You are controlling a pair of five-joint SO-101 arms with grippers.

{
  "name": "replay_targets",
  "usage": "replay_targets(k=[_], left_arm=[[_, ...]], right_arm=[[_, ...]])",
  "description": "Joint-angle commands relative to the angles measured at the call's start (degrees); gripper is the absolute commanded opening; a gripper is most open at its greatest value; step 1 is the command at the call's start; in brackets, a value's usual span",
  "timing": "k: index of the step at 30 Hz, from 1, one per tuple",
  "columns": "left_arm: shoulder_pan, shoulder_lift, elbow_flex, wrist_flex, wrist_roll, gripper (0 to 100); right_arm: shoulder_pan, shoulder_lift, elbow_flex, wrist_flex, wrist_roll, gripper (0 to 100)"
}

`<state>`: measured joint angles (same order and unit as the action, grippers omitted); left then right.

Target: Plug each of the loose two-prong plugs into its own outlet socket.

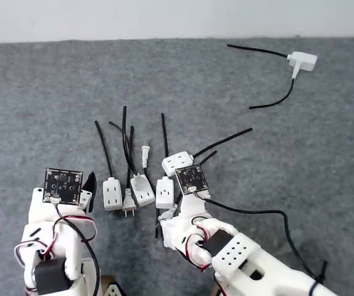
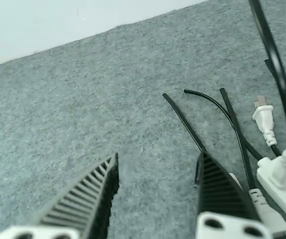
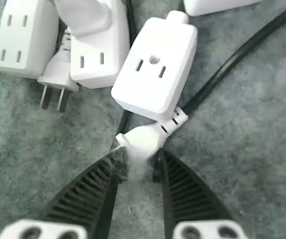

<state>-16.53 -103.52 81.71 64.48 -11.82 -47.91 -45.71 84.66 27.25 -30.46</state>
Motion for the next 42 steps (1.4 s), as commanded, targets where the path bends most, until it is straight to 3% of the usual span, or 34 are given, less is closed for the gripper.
replay_targets(k=[1,8,17,24,28,34,37,42], left_arm=[[-0.26,-0.70,-0.75,-0.62,0.79,24],[-0.26,-0.70,-0.75,-0.62,0.79,24],[-0.26,-0.70,-0.75,-0.62,0.79,24],[-0.26,-0.70,-0.66,-0.62,0.79,24],[-0.26,-0.70,-0.57,-0.62,0.79,24],[-0.26,-0.79,-0.13,-0.88,0.70,24],[-0.26,-0.79,-0.13,-0.97,0.70,24],[-0.26,-0.79,-0.04,-0.97,0.70,24]], right_arm=[[-0.13,0.22,-1.05,-0.75,1.85,4.2],[4.70,0.22,-1.14,-0.92,2.02,0.7],[5.85,-0.31,-1.23,-0.92,2.11,0.7],[17.01,-0.22,-6.24,4.18,2.20,0.7],[14.20,0.13,-8.97,10.07,2.20,0.7],[10.68,-0.40,-9.14,9.98,4.13,1.5],[9.71,-0.40,-9.23,9.89,5.36,8.9],[8.57,-0.31,-9.23,9.89,1.14,29.2]])
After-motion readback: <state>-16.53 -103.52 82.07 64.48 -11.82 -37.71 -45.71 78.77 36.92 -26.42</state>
